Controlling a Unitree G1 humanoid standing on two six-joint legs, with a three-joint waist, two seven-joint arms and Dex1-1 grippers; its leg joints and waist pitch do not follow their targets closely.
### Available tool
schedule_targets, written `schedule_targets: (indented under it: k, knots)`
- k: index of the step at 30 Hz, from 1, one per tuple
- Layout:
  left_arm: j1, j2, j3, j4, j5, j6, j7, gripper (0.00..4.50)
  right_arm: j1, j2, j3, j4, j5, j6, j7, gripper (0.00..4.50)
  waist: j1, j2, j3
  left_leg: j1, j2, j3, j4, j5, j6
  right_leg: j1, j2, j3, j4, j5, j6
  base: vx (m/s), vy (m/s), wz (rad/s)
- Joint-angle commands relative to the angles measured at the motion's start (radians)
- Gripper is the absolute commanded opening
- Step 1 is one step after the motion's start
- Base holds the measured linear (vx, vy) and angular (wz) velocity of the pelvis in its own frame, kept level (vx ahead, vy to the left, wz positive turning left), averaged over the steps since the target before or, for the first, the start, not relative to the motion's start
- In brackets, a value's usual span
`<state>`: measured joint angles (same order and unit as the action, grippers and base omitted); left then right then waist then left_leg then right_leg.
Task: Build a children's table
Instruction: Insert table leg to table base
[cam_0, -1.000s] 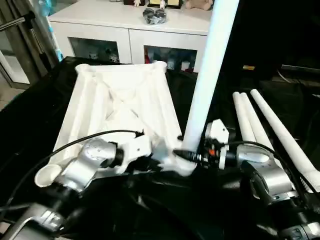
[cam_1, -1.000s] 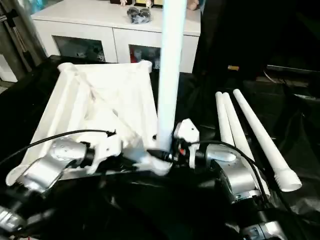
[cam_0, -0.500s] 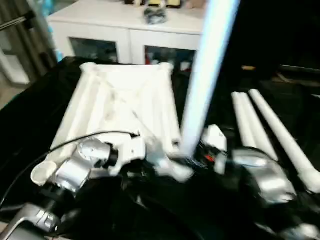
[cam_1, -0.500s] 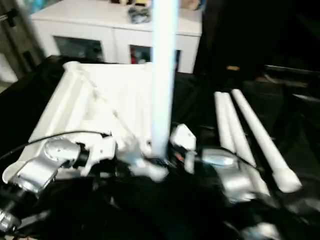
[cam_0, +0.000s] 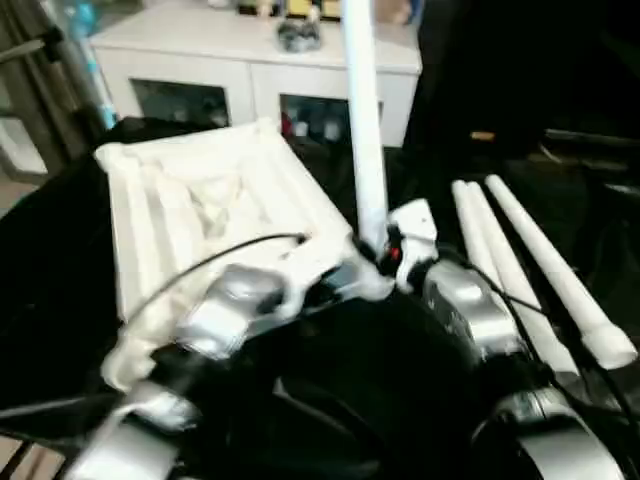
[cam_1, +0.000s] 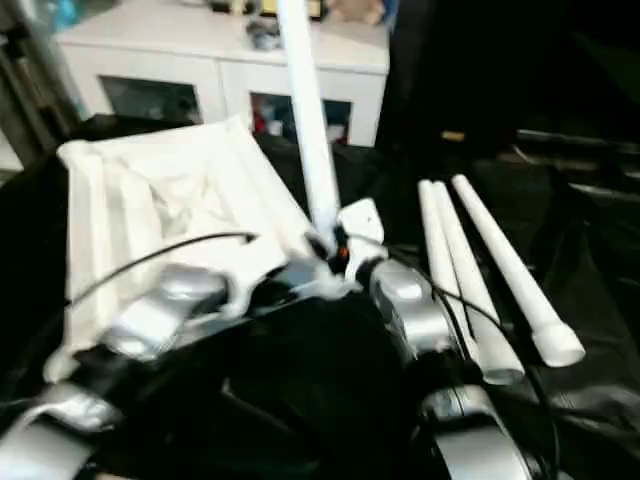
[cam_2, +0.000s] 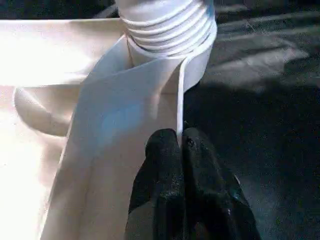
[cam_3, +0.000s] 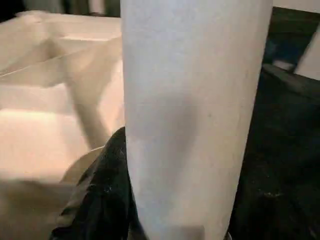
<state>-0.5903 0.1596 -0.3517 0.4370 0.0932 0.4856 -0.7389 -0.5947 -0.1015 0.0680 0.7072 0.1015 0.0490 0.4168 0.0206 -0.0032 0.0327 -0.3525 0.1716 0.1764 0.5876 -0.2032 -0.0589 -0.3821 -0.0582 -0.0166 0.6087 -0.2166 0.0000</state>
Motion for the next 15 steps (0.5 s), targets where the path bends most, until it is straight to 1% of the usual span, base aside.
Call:
schedule_targets:
  k: [1,2,3,4,5,6,7,8,10,11,12,13,14,15]
  knots:
    - [-0.043,-0.040,-0.006,0.010,0.013,-0.007,0.079,0.00,0.050,0.081,0.072,0.071,-0.001,0.052,0.031,1.91,0.001,0.006,-0.031,0.003,0.052,-0.026,-0.087,-0.343,-0.012,0.012,-0.074,0.039,-0.100,-0.341,-0.183,0.000,0.000,0.00]
    - [-0.043,-0.042,-0.006,0.012,0.016,-0.004,0.084,0.00,0.050,0.083,0.070,0.069,-0.001,0.048,0.028,1.91,0.003,0.004,-0.032,0.003,0.052,-0.025,-0.087,-0.335,-0.006,0.014,-0.074,0.039,-0.099,-0.324,-0.188,0.000,0.000,0.00]
    - [-0.042,-0.043,-0.005,0.011,0.017,-0.002,0.085,0.00,0.051,0.084,0.068,0.068,-0.001,0.046,0.027,1.91,0.005,0.005,-0.032,0.003,0.052,-0.025,-0.087,-0.331,-0.004,0.015,-0.075,0.039,-0.097,-0.317,-0.190,0.000,0.000,0.00]
    - [-0.039,-0.034,-0.009,0.010,0.022,-0.026,0.080,0.00,0.056,0.086,0.061,0.055,0.006,0.040,0.030,1.91,0.007,0.005,-0.033,0.000,0.052,-0.024,-0.087,-0.318,-0.001,0.017,-0.075,0.039,-0.097,-0.301,-0.191,0.000,0.000,0.00]
    - [-0.038,-0.031,-0.012,0.009,0.029,-0.040,0.079,0.00,0.058,0.089,0.054,0.051,0.009,0.034,0.031,1.91,0.009,0.006,-0.033,0.001,0.053,-0.024,-0.088,-0.312,0.002,0.017,-0.075,0.040,-0.096,-0.289,-0.194,0.000,0.000,0.00]
    - [-0.031,-0.021,-0.018,0.000,0.035,-0.054,0.068,0.00,0.067,0.092,0.038,0.028,0.028,0.029,0.047,1.91,0.010,0.005,-0.033,0.001,0.054,-0.024,-0.089,-0.313,0.004,0.018,-0.075,0.040,-0.096,-0.286,-0.191,0.000,0.000,0.00]
    - [-0.031,-0.021,-0.018,0.000,0.035,-0.054,0.068,0.00,0.067,0.092,0.038,0.028,0.028,0.029,0.047,1.91,0.010,0.005,-0.033,0.000,0.054,-0.024,-0.088,-0.312,0.004,0.018,-0.075,0.040,-0.096,-0.288,-0.190,0.000,0.000,0.00]
    - [-0.011,0.003,-0.031,-0.026,0.037,-0.099,0.031,0.00,0.088,0.089,0.015,-0.025,0.060,0.022,0.079,1.91,0.011,0.006,-0.033,0.000,0.054,-0.025,-0.090,-0.315,0.008,0.019,-0.076,0.041,-0.098,-0.292,-0.184,0.000,0.000,0.00]
    - [0.007,0.019,-0.032,-0.051,0.031,-0.091,0.015,0.00,0.109,0.080,0.000,-0.076,0.089,0.026,0.108,1.91,0.010,0.006,-0.033,-0.002,0.057,-0.026,-0.092,-0.309,0.009,0.021,-0.076,0.040,-0.095,-0.276,-0.185,0.000,0.000,0.00]
    - [0.019,0.032,-0.033,-0.065,0.027,-0.104,0.000,0.00,0.126,0.069,-0.005,-0.108,0.104,0.024,0.128,1.91,0.009,0.009,-0.034,-0.003,0.057,-0.025,-0.091,-0.303,0.009,0.023,-0.075,0.040,-0.093,-0.261,-0.188,0.000,0.000,0.00]
    - [0.027,0.041,-0.035,-0.074,0.025,-0.118,-0.010,0.00,0.137,0.062,-0.007,-0.128,0.112,0.022,0.140,1.91,0.008,0.007,-0.035,-0.008,0.057,-0.026,-0.092,-0.289,0.016,0.026,-0.074,0.040,-0.091,-0.235,-0.188,0.000,0.000,0.00]
    - [0.037,0.054,-0.036,-0.084,0.025,-0.140,-0.021,0.00,0.153,0.052,-0.014,-0.153,0.129,0.029,0.161,1.91,0.005,0.009,-0.034,-0.012,0.055,-0.027,-0.093,-0.279,0.021,0.028,-0.074,0.037,-0.090,-0.234,-0.189,0.000,0.000,0.00]
    - [0.043,0.063,-0.037,-0.090,0.025,-0.154,-0.028,0.00,0.163,0.045,-0.020,-0.169,0.141,0.034,0.175,1.91,0.004,0.008,-0.037,-0.009,0.056,-0.025,-0.090,-0.274,0.026,0.027,-0.076,0.039,-0.092,-0.233,-0.190,0.000,0.000,0.00]
    - [0.051,0.072,-0.032,-0.095,0.021,-0.157,-0.033,0.00,0.180,0.034,-0.026,-0.191,0.151,0.037,0.194,1.91,0.004,0.009,-0.039,-0.008,0.057,-0.025,-0.088,-0.264,0.028,0.026,-0.076,0.040,-0.090,-0.216,-0.197,0.000,0.000,0.00]
